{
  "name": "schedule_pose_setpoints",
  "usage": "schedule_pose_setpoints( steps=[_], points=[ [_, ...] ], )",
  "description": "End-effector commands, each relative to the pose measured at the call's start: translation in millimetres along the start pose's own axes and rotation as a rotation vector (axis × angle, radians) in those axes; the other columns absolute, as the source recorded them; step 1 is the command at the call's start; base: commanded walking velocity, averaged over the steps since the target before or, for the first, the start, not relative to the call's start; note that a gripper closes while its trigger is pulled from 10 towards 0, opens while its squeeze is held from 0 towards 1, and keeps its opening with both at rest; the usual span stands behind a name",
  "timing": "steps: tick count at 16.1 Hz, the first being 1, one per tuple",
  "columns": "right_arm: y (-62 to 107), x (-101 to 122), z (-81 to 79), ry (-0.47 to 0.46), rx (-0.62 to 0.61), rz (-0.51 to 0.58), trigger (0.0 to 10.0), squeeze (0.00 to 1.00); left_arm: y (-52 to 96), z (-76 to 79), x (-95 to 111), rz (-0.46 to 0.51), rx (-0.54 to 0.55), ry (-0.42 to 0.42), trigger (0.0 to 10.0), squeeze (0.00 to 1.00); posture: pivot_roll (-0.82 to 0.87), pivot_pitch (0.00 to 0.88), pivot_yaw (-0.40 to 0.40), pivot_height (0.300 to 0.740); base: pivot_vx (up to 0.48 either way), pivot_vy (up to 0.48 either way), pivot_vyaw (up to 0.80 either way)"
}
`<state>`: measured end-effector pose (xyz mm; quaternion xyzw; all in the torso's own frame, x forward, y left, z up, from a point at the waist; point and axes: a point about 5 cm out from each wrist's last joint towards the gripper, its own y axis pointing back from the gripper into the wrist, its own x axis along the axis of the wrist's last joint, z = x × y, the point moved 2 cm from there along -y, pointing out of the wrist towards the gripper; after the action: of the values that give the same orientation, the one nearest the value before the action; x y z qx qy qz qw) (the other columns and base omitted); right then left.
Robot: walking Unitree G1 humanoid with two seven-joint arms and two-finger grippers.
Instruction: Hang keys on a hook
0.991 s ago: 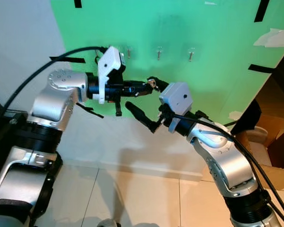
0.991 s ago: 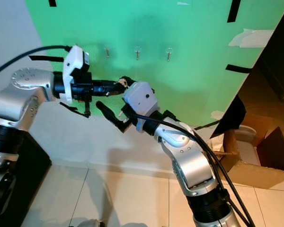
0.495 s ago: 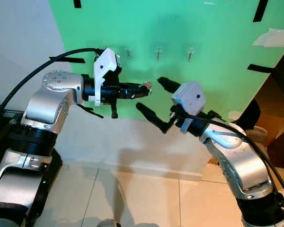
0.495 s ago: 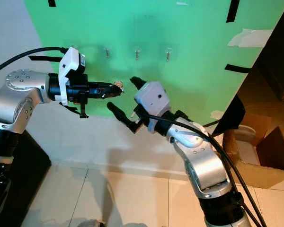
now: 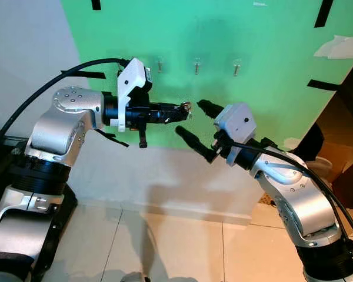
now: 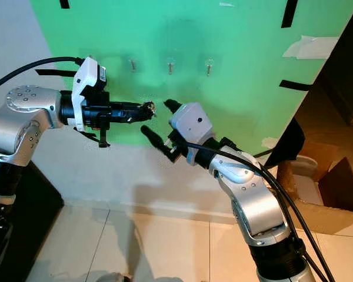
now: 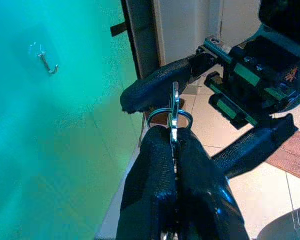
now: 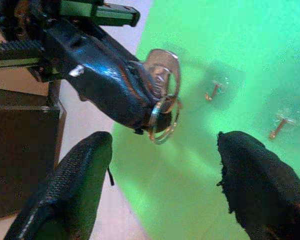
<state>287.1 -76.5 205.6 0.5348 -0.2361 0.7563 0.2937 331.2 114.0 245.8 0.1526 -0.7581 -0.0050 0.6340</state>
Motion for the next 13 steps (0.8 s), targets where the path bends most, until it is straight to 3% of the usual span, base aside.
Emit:
schedule_pose_setpoints(
  steps=[1,13],
  points=[
    [-0.9,1,6.2,0.008,-0.027,-0.007,0.0,0.00,3.3,1.2,2,0.000,-0.003,-0.006,10.0,0.00,-0.04,0.000,0.012,0.740,0.000,0.000,0.00],
    [-2.3,-1,17.2,-0.001,-0.106,-0.012,0.0,0.00,2.9,3.4,4,0.002,-0.017,-0.002,10.0,0.00,-0.04,0.000,0.013,0.740,0.000,0.000,0.00]
  ],
)
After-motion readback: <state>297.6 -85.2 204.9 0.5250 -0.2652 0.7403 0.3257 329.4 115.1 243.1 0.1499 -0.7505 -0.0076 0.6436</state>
